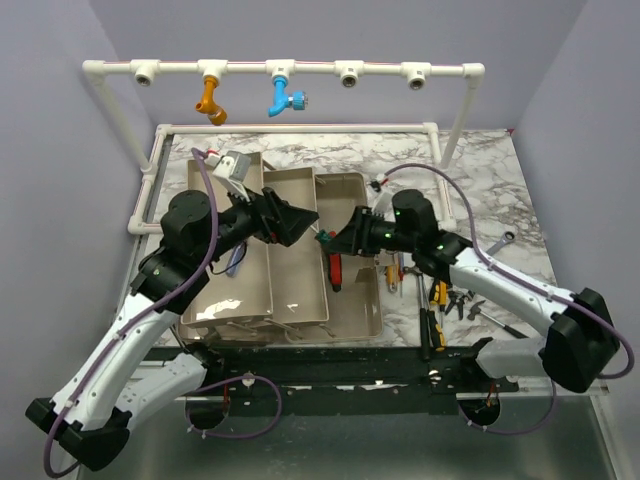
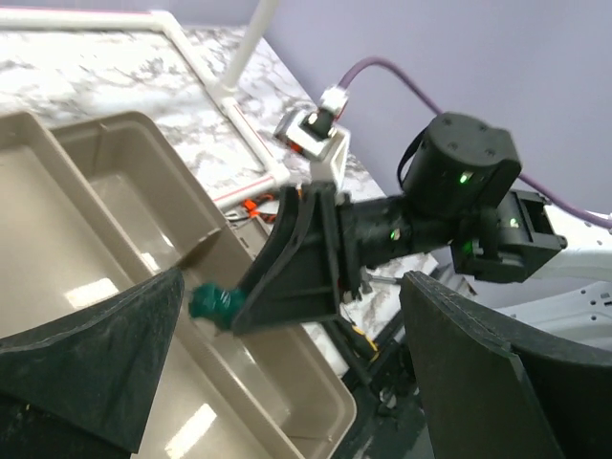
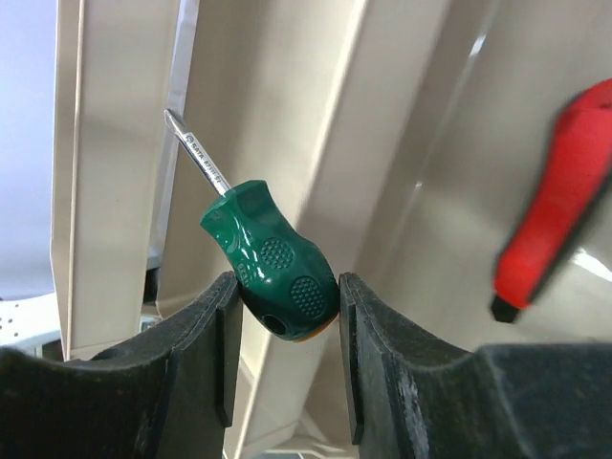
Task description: Pack the tool kit
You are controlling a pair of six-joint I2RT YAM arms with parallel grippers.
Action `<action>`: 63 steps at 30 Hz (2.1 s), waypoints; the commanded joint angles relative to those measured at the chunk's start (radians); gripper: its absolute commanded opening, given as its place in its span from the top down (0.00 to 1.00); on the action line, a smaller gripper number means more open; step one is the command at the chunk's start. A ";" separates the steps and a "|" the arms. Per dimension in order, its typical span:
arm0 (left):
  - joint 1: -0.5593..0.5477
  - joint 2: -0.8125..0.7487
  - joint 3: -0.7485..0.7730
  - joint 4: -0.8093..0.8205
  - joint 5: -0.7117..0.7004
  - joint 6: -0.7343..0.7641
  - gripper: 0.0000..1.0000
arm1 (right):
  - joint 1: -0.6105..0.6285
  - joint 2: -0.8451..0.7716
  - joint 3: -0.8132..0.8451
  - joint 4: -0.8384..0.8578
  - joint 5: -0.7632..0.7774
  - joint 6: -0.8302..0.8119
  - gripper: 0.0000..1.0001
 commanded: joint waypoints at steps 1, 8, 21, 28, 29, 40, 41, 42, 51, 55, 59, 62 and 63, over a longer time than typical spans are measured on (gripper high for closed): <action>0.002 -0.085 0.070 -0.124 -0.164 0.136 0.02 | 0.107 0.088 0.084 0.119 0.076 0.051 0.72; 0.003 -0.211 0.076 -0.231 -0.332 0.268 0.02 | 0.155 0.166 0.118 0.142 0.088 0.068 0.64; 0.002 -0.322 0.003 -0.289 -0.417 0.369 0.02 | 0.201 0.226 0.279 -0.094 0.173 -0.022 0.48; 0.002 -0.366 -0.056 -0.226 -0.381 0.423 0.02 | 0.206 0.188 0.301 -0.163 0.244 -0.044 0.17; 0.002 -0.369 -0.054 -0.220 -0.369 0.427 0.02 | 0.206 0.169 0.295 -0.164 0.258 -0.043 0.17; 0.002 -0.426 -0.151 -0.134 -0.247 0.485 0.02 | 0.207 -0.095 0.272 -0.452 0.661 -0.111 0.17; 0.002 -0.421 -0.157 -0.128 -0.230 0.481 0.02 | 0.206 -0.119 0.261 -0.474 0.706 -0.114 0.17; 0.003 -0.414 -0.159 -0.124 -0.203 0.475 0.01 | 0.207 -0.148 0.252 -0.500 0.741 -0.115 0.17; 0.002 -0.345 -0.214 -0.052 0.056 0.395 0.02 | 0.193 -0.235 0.148 -0.840 1.124 0.052 0.16; 0.002 -0.342 -0.226 -0.042 0.110 0.388 0.03 | 0.125 -0.244 0.044 -0.909 1.158 0.164 0.14; 0.003 -0.371 -0.253 -0.017 0.122 0.381 0.03 | 0.049 -0.262 -0.040 -0.917 1.171 0.266 0.12; 0.002 -0.384 -0.263 0.000 0.128 0.375 0.03 | 0.023 -0.219 -0.033 -0.984 1.207 0.395 0.10; 0.002 -0.383 -0.264 -0.002 0.132 0.373 0.03 | 0.010 -0.201 -0.038 -0.974 1.199 0.392 0.09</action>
